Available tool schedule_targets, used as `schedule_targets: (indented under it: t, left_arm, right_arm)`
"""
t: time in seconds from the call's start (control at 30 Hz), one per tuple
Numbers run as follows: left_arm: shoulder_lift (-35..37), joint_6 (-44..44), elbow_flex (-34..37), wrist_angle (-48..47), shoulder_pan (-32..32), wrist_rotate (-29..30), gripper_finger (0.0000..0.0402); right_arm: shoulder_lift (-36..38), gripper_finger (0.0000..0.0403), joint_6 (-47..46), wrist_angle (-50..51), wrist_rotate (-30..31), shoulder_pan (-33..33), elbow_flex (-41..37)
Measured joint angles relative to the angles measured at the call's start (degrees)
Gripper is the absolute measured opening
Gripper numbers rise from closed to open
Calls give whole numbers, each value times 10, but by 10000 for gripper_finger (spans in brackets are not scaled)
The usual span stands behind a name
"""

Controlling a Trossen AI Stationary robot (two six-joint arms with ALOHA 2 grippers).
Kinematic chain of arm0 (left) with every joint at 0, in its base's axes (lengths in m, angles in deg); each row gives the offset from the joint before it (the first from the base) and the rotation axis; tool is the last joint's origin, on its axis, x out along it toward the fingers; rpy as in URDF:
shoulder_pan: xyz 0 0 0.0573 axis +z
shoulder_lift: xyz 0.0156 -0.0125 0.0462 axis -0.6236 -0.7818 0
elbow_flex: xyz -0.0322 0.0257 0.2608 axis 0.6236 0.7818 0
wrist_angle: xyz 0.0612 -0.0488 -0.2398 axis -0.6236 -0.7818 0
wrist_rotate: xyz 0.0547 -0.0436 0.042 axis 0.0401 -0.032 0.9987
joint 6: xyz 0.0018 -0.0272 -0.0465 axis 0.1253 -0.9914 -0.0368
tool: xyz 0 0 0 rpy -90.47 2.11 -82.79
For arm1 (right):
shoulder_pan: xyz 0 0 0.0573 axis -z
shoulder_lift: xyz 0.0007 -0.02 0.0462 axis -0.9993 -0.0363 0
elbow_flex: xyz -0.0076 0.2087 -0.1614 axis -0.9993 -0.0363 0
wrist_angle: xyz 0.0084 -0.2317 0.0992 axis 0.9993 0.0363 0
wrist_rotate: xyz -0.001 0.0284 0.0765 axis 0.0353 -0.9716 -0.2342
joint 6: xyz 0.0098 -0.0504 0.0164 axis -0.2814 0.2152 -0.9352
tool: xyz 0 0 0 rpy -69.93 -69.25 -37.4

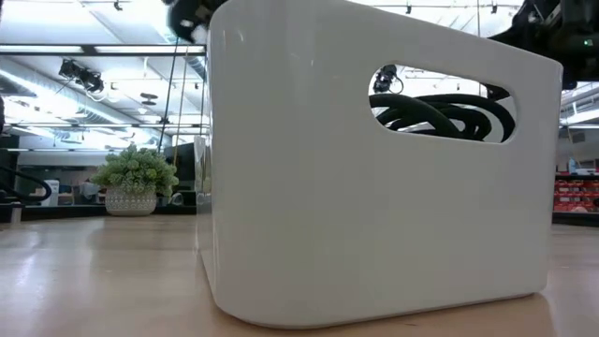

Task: Pick and place USB-C Cables
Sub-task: Return to Home Position

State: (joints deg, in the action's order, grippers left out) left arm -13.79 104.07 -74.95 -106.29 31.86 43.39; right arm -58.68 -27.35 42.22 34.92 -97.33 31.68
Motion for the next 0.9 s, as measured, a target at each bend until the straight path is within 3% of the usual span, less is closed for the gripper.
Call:
schedule_targets:
  t: [0.4, 0.5, 0.6, 0.9]
  left_arm:
    - [203, -26, 194, 164, 2, -2, 128]
    - [253, -31, 232, 205, 1, 1, 128]
    - [298, -48, 272, 233, 2, 7, 128]
    - [427, -77, 382, 313, 0, 10, 128]
  right_arm:
    - [72, 77, 20, 23, 29, 0, -30]
    - [85, 66, 22, 19, 61, 0, -30]
    - [90, 59, 23, 22, 98, 1, -30]
    - [79, 57, 47, 17, 98, 2, -30]
